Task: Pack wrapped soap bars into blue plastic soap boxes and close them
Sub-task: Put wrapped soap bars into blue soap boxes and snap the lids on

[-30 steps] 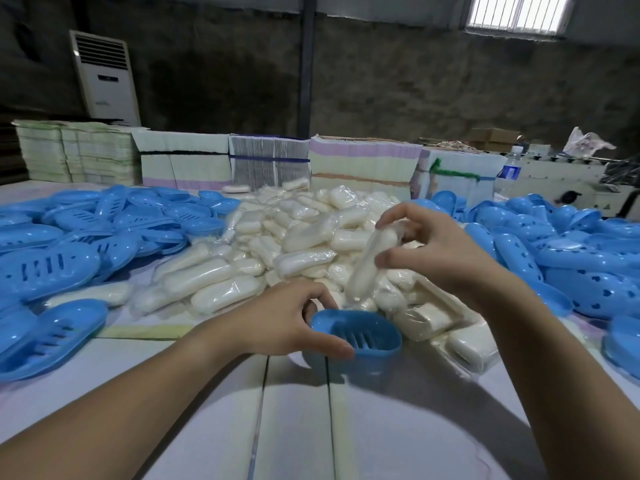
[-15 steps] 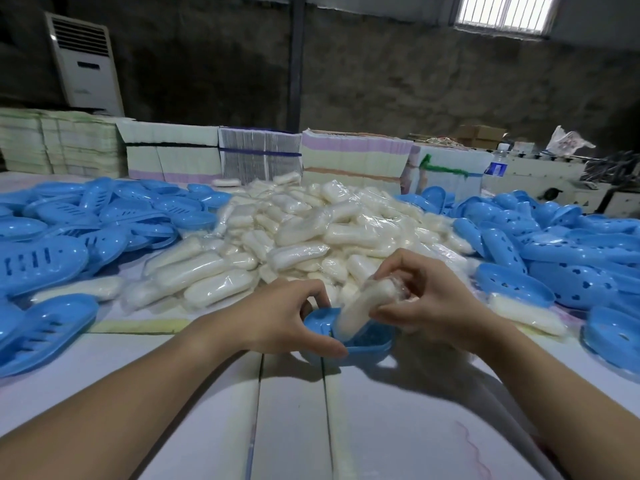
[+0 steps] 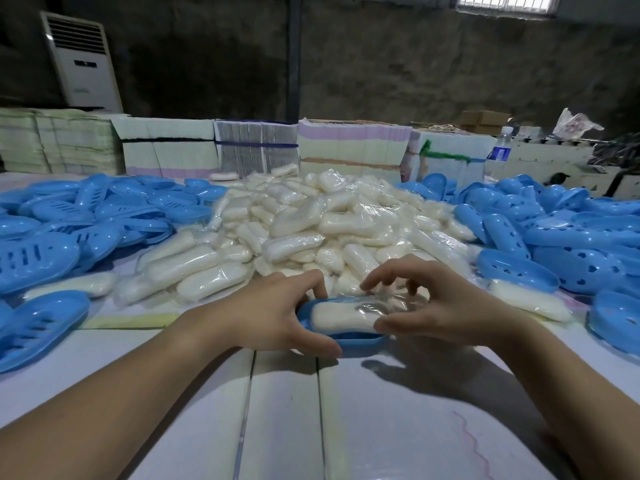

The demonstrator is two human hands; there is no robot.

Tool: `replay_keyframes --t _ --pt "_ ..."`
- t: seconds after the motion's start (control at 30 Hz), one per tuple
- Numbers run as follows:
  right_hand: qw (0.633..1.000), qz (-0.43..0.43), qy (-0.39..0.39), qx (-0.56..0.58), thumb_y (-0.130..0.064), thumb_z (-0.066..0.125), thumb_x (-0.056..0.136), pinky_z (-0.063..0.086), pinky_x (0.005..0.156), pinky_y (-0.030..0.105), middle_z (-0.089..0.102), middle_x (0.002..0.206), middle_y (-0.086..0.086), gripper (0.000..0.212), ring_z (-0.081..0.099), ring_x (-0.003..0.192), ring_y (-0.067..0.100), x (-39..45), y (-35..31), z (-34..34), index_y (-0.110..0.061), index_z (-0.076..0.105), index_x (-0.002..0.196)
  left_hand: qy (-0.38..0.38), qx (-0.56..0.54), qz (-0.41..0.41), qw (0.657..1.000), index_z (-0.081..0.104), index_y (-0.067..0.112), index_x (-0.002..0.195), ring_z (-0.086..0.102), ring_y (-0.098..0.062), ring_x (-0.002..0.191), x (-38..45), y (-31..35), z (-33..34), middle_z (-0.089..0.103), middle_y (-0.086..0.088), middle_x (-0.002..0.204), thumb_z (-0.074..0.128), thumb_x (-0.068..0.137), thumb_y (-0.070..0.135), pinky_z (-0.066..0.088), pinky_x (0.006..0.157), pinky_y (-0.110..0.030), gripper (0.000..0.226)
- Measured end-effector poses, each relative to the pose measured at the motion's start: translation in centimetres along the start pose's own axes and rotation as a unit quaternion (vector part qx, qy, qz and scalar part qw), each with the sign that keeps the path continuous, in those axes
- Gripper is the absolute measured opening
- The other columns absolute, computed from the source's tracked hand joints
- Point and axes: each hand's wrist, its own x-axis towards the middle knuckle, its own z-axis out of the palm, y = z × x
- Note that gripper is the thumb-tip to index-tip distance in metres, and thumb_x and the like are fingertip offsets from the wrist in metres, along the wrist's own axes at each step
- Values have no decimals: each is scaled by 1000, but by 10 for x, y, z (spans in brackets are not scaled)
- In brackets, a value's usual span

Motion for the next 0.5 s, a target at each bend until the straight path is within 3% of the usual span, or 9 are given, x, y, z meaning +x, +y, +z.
replay_keyframes --t 0.1,0.2,0.3,0.5 --pt "1000 7 -6 -19 -33 81 74 36 77 7 63 97 -25 29 53 95 -2 -3 3 -7 -36 70 101 -2 0 -1 1000 51 39 92 62 -7 70 1 1 1 70 11 81 78 53 72 52 62 -29 58" --pt "1000 10 8 -25 -26 83 75 36 73 7 65 91 -19 27 53 89 -5 0 2 -2 -35 73 98 0 6 -1 1000 49 41 91 61 -5 69 1 0 1 70 13 80 78 52 72 49 59 -24 58" --pt "999 15 27 -12 -26 85 71 37 70 8 66 89 -10 26 55 84 -5 3 0 6 -33 76 95 6 15 -2 1000 49 39 91 61 -3 70 2 0 2 70 14 80 79 52 71 47 59 -23 59" --pt "998 8 37 -46 -38 84 69 37 70 10 62 88 -9 28 53 86 -1 3 -2 10 -36 76 96 8 10 -8 1000 50 37 94 63 -3 72 1 0 2 71 13 83 81 53 68 53 64 -27 60"
